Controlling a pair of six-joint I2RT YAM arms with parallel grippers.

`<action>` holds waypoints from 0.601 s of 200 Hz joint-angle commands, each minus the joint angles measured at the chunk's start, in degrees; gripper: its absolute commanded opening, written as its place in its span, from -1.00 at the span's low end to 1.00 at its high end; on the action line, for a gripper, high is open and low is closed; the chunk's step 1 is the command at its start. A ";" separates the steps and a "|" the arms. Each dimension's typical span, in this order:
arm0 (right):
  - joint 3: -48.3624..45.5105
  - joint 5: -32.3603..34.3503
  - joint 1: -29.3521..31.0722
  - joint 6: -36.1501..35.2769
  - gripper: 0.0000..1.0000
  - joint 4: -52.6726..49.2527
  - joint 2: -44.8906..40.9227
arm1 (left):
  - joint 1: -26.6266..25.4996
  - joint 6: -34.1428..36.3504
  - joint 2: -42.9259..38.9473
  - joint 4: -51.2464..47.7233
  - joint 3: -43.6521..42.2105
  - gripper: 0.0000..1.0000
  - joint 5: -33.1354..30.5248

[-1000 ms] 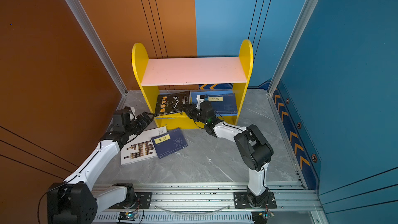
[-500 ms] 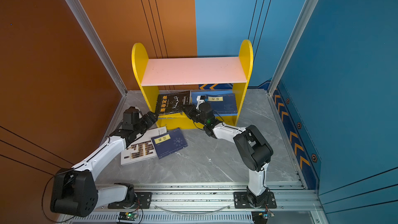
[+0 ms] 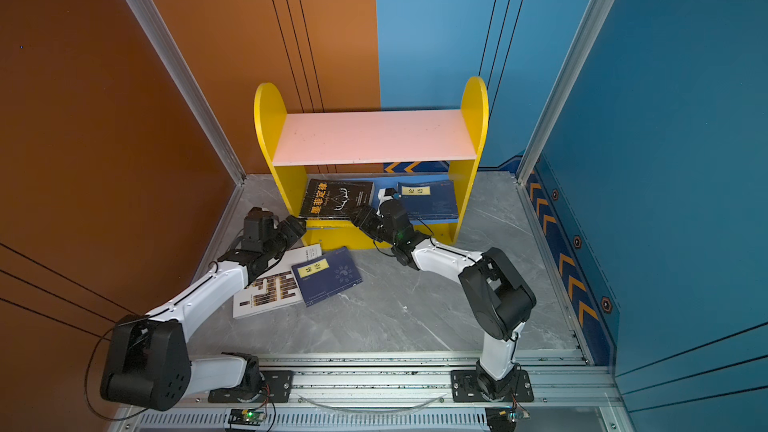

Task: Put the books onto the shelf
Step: 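Press the black book upright against the yellow book with the right gripper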

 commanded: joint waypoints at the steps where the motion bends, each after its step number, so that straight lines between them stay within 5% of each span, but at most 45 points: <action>1: 4.70 3.43 -0.60 -7.96 0.17 -13.12 -3.75 | 0.94 -0.08 -1.23 -6.60 -2.85 0.70 -5.32; 51: 8.24 4.03 -1.20 -11.02 0.11 -19.45 -2.42 | 1.42 -0.61 -3.83 -6.71 -3.91 0.70 -3.99; 120: 7.31 2.22 -2.11 -10.29 -0.56 -18.53 -2.90 | 1.55 -0.90 -7.13 -6.78 -4.57 0.70 -3.48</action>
